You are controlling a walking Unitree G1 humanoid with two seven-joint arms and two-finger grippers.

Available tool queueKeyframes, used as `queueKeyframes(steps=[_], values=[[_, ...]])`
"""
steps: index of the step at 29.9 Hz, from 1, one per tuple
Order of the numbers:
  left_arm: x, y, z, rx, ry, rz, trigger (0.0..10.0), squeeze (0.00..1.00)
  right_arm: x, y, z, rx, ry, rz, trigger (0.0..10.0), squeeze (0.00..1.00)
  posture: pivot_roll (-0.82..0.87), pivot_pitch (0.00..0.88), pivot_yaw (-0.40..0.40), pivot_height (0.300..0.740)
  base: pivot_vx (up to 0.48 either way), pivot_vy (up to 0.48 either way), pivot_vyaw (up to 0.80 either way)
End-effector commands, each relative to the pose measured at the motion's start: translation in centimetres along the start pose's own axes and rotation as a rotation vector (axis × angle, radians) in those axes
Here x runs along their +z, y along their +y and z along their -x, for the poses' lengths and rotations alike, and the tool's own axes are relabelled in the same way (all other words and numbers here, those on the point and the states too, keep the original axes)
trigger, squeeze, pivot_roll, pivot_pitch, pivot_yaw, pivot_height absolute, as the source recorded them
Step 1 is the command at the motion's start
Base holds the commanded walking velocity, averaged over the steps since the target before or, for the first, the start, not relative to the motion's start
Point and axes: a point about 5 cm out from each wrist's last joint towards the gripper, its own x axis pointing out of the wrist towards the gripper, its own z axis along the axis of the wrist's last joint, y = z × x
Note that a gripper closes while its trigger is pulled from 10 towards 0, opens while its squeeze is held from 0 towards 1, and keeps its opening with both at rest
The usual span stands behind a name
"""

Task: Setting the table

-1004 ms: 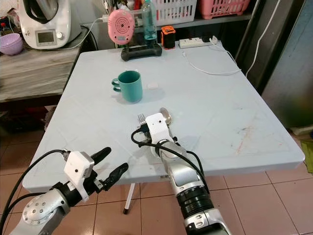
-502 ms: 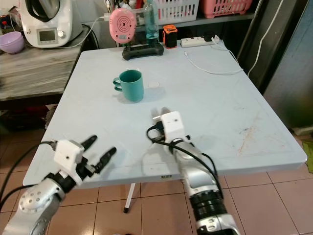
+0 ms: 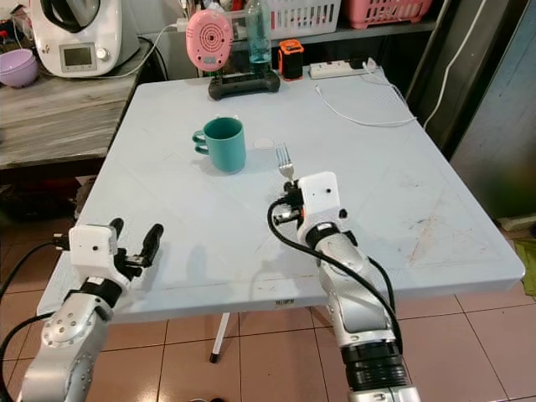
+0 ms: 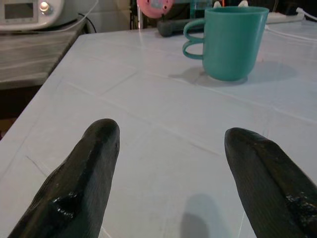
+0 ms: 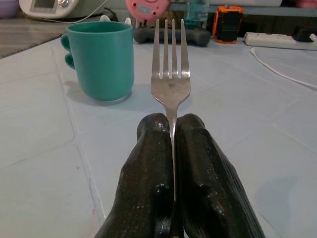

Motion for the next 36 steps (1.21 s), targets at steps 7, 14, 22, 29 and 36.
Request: queueKeyframes(steps=[7,14,22,29,36], values=[[-0.1,0.7,-0.2,0.037,0.002,0.012,10.0,0.00,1.1,0.1,0.2,-0.011,-0.061,-0.018,10.0,0.00,-0.12,0.054,0.079,0.740,0.000,0.000,0.00],[-0.1,1.3,-0.2,0.053,0.008,0.021,10.0,0.00,1.0,0.1,0.2,-0.022,-0.059,-0.021,10.0,0.00,-0.12,0.054,0.079,0.740,0.000,0.126,0.00],[-0.1,1.3,-0.3,0.053,0.008,0.023,10.0,0.00,1.0,0.2,0.2,-0.019,-0.062,-0.020,10.0,0.00,-0.11,0.050,0.079,0.740,0.000,0.357,0.00],[-0.1,1.4,-0.3,0.052,0.011,0.022,10.0,0.00,1.0,0.2,0.2,-0.021,-0.064,-0.020,10.0,0.00,-0.11,0.050,0.080,0.740,0.000,0.464,0.00],[-0.2,1.4,-0.3,0.052,0.014,0.021,10.0,0.00,1.0,0.3,0.2,-0.026,-0.066,-0.019,10.0,0.00,-0.11,0.050,0.080,0.740,0.000,0.480,0.00]])
